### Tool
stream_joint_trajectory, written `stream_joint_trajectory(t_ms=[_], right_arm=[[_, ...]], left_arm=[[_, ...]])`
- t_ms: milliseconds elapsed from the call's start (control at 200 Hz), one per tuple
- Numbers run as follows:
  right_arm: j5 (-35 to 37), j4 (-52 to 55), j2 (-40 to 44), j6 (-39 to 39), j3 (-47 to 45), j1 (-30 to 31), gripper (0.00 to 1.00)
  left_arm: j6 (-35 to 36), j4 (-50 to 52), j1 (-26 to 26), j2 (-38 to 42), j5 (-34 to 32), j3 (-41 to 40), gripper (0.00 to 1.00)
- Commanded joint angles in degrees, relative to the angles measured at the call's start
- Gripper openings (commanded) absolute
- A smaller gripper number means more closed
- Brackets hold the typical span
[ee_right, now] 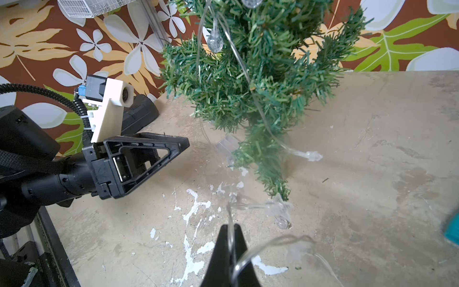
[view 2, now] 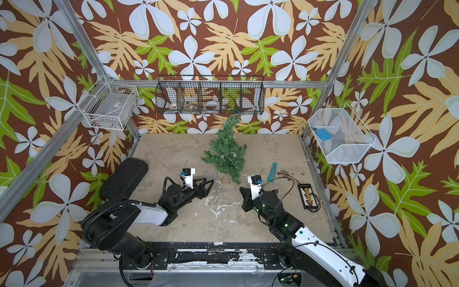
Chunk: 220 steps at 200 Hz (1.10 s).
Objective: Remove string lights from the small christmas tree
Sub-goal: Remove the light string from the Christmas tree.
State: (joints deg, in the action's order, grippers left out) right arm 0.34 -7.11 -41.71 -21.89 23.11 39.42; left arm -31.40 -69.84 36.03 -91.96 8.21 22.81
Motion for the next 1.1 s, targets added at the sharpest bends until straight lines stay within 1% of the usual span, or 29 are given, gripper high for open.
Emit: stream_joint_trajectory(t_ms=[0, 305, 365, 440, 556, 746, 851, 976, 1096], right_arm=[[0.45, -1.25, 0.27, -0.17, 0.31, -0.09, 0.00], [0.89, 0.52, 1.54, 0.27, 1.31, -0.83, 0.00], [0.89, 0.52, 1.64, 0.27, 1.23, -1.01, 0.00], [0.84, 0.52, 1.55, 0.18, 1.23, -1.19, 0.00], [0.57, 0.17, 1.14, 0.02, 1.14, -1.20, 0.00], [0.56, -0.09, 0.41, 0.09, 1.48, -1.28, 0.00], [0.57, -0.30, 0.15, 0.09, 1.63, -1.35, 0.00], [0.59, -0.18, -0.02, 0.00, 1.86, -1.28, 0.00], [0.70, -0.17, -0.03, -0.21, 1.75, -1.32, 0.00]], left_arm=[[0.77, -6.07, 0.27, -2.65, -0.03, 1.87, 0.71], [-0.79, -10.88, 0.37, -11.34, -0.49, 6.61, 0.71], [-1.39, -11.95, 0.36, -12.47, -0.47, 7.05, 0.69], [-1.24, -12.89, 0.35, -13.64, 0.04, 7.64, 0.60], [-0.55, -13.66, 0.60, -14.46, -0.29, 7.78, 0.51], [0.01, -13.98, 0.62, -14.27, 0.20, 7.06, 0.16], [-0.60, -14.38, 0.62, -12.62, -1.67, 4.81, 0.01], [-1.43, -14.88, 0.61, -9.53, -4.02, 1.23, 0.00], [-1.28, -13.76, 0.64, -4.92, -5.84, -2.25, 0.00]])
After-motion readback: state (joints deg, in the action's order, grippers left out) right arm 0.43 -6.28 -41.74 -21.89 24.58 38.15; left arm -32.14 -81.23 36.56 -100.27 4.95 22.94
